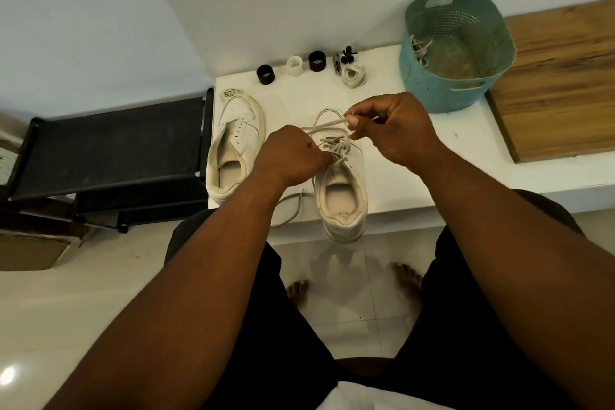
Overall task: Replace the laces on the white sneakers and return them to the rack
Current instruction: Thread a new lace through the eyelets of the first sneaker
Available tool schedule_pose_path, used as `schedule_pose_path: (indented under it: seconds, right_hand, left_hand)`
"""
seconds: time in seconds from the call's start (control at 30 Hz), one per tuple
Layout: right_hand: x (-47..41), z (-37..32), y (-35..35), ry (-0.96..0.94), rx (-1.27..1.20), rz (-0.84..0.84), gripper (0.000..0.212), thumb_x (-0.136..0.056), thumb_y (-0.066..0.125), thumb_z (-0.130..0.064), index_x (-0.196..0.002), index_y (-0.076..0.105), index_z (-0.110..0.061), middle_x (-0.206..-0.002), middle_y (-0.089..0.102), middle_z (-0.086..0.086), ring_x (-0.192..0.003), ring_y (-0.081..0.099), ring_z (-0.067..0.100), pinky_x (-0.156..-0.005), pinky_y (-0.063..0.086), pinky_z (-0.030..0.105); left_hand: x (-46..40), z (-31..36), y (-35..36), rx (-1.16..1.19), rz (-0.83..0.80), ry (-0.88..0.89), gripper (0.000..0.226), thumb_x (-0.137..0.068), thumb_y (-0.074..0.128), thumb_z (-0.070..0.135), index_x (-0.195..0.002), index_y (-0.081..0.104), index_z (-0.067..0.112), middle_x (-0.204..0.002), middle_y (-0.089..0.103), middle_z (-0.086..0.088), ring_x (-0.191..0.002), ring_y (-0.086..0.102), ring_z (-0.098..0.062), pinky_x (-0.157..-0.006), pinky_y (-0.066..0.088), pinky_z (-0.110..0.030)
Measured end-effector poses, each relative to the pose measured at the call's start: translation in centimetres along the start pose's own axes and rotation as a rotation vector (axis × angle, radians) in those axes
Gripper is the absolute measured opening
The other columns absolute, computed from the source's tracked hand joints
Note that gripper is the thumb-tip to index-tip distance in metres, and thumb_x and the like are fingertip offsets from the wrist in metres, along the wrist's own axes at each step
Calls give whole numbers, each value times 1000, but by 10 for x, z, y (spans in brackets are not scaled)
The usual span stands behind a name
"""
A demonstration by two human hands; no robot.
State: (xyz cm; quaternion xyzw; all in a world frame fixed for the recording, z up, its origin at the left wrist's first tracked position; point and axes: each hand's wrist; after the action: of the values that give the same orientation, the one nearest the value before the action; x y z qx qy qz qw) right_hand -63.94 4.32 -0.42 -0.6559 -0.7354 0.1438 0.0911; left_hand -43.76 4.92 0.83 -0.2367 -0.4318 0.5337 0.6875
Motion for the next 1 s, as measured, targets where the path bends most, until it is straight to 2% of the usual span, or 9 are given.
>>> schedule_pose_path:
  seconds: [0.07, 0.13, 0.23, 0.33, 0.43, 0.6, 0.77, 0.9, 1.0]
  right_hand:
    - [-3, 5, 8, -105, 215, -9, 8, -92, 74, -18, -98, 78, -17, -91, 70, -8, -82, 67, 3, -74, 52, 17]
    - [-1, 5, 14, -124, 288, -91, 13, -94, 71, -17, -104, 78, -18, -95, 72, -6, -86, 66, 4, -81, 52, 20]
    - [4, 3, 24, -90, 349, -190, 28, -94, 70, -20, -122, 72, -26, -94, 76, -9, -88, 67, 8, -84, 51, 25]
    - [4, 1, 27, -55, 440, -211, 21, -91, 73, -26, -112, 71, -28, -89, 75, -9, -86, 67, 11, -84, 53, 32]
    - [3, -1, 26, -97, 526, -266, 14, -91, 72, -26, -103, 79, -24, -99, 77, -5, -90, 67, 15, -86, 54, 35]
    - [1, -6, 26, -131, 652, -339, 20, -91, 68, -27, -109, 78, -29, -105, 76, -7, -96, 66, 17, -89, 52, 35]
    - [5, -7, 28, -149, 575, -299, 36, -86, 72, -21, -118, 63, -34, -85, 64, -17, -84, 57, 9, -89, 43, 31]
    - [8, -2, 31, -134, 526, -263, 32, -85, 74, -21, -113, 62, -31, -79, 63, -18, -81, 61, 10, -81, 50, 30]
    - [8, 0, 35, -117, 528, -261, 29, -85, 75, -23, -107, 61, -33, -80, 65, -16, -81, 63, 12, -76, 50, 29]
  left_hand:
    - [2, 3, -2, 13, 2, 10, 24, -78, 77, 40, -72, 77, 17, -70, 73, 0, -73, 70, -18, -76, 60, -43]
    - [4, 4, -1, 80, 12, 37, 19, -76, 73, 34, -93, 73, 26, -83, 74, 2, -79, 72, -18, -80, 60, -41]
    - [6, 0, -1, 235, -6, 23, 41, -82, 70, 8, -114, 55, 29, -83, 70, -2, -69, 73, -19, -74, 63, -41]
    - [8, -7, -3, 484, -53, -41, 47, -82, 73, -3, -114, 52, 24, -81, 65, -14, -61, 65, -21, -68, 61, -40]
    - [8, -12, -3, 640, -67, -128, 52, -81, 77, -6, -116, 50, 22, -82, 65, -20, -63, 64, -23, -70, 60, -39]
    - [5, -12, -3, 661, -77, -160, 56, -82, 76, -8, -121, 49, 22, -78, 66, -17, -64, 66, -22, -68, 62, -36]
    - [4, -14, -3, 699, -86, -176, 58, -81, 74, -10, -124, 49, 22, -84, 66, -19, -67, 65, -23, -71, 62, -38]
    - [5, -13, -2, 722, -87, -190, 58, -82, 73, -11, -124, 49, 21, -91, 68, -20, -73, 69, -24, -77, 63, -43]
    - [3, -14, 0, 737, -94, -195, 57, -83, 72, -10, -125, 49, 21, -93, 68, -21, -75, 69, -25, -75, 63, -41]
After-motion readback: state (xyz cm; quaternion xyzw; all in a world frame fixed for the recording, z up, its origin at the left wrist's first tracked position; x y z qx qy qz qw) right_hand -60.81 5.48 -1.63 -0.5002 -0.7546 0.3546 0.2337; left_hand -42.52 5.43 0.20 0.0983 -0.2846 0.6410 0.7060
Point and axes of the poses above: each hand's wrist, its own x-axis away from the middle knuckle, its own y-axis out of the palm, z = x × y
